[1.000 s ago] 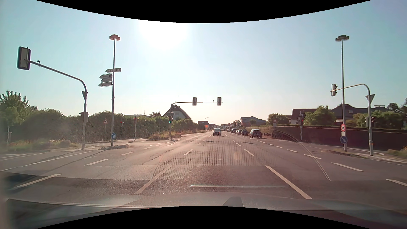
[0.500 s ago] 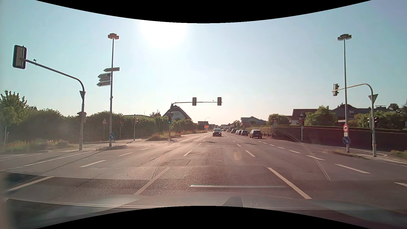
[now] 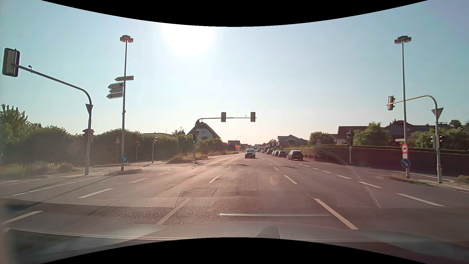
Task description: Follow the waypoints while adhering to traffic rules and regulations
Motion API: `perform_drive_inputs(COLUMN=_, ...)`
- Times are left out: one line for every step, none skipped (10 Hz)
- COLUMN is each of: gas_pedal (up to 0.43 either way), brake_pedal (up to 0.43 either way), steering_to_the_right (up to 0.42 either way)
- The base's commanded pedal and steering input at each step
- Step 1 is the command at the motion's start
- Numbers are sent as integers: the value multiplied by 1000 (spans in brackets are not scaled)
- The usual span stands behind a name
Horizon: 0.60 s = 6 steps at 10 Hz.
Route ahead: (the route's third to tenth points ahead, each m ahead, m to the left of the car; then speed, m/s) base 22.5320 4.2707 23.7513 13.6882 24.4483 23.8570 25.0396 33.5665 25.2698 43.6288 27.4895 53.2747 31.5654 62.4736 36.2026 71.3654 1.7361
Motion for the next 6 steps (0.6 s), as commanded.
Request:
perform_drive_inputs(gas_pedal=268, brake_pedal=0, steering_to_the_right=-2)
perform_drive_inputs(gas_pedal=268, brake_pedal=0, steering_to_the_right=-1)
perform_drive_inputs(gas_pedal=268, brake_pedal=0, steering_to_the_right=-2)
perform_drive_inputs(gas_pedal=268, brake_pedal=0, steering_to_the_right=-1)
perform_drive_inputs(gas_pedal=268, brake_pedal=0, steering_to_the_right=-2)
perform_drive_inputs(gas_pedal=268, brake_pedal=0, steering_to_the_right=-1)
